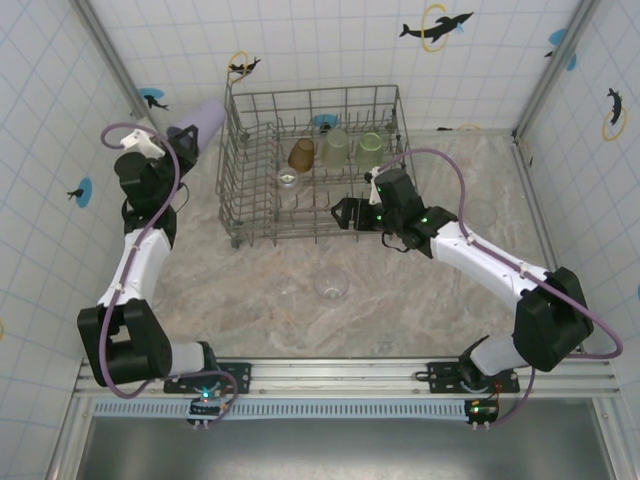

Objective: Load the cups into the dish rack

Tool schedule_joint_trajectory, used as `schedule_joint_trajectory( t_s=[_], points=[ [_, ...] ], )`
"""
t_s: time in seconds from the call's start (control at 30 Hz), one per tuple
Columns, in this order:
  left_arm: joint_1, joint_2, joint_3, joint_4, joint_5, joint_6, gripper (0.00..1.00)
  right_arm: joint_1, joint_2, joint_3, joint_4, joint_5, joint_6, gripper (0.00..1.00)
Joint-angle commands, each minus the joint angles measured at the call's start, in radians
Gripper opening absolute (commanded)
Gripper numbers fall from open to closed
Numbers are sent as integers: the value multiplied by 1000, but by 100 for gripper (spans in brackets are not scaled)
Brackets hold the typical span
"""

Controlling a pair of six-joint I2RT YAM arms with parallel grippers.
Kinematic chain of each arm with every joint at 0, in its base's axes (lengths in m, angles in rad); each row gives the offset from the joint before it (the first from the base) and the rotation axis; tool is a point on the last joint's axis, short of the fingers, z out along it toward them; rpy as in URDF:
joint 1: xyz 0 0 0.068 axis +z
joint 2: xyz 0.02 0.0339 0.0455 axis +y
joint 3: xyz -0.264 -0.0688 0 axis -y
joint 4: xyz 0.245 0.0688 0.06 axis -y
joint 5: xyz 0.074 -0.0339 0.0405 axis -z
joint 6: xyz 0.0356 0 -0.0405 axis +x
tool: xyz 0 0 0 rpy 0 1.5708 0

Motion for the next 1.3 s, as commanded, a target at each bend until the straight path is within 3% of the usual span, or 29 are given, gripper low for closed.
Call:
schedule_joint_trajectory(
  t_s=[0.0,0.3,0.53,0.8,1.27],
  points=[
    [-22,15,44,73,68,-19,0,7,18,58,-27,-18,7,99],
    [-105,58,79,83,132,-18,0,-17,32,125,-11,-31,11,99],
    [-136,98,119,27,207,-11,0,-89,97,268,1,-122,37,99],
    [-211,143,116,37,255,-18,0,-170,146,273,161,-220,195,99],
    [-334,248,111,212,293,-95,0,-178,197,222,407,-252,387,99]
  ],
)
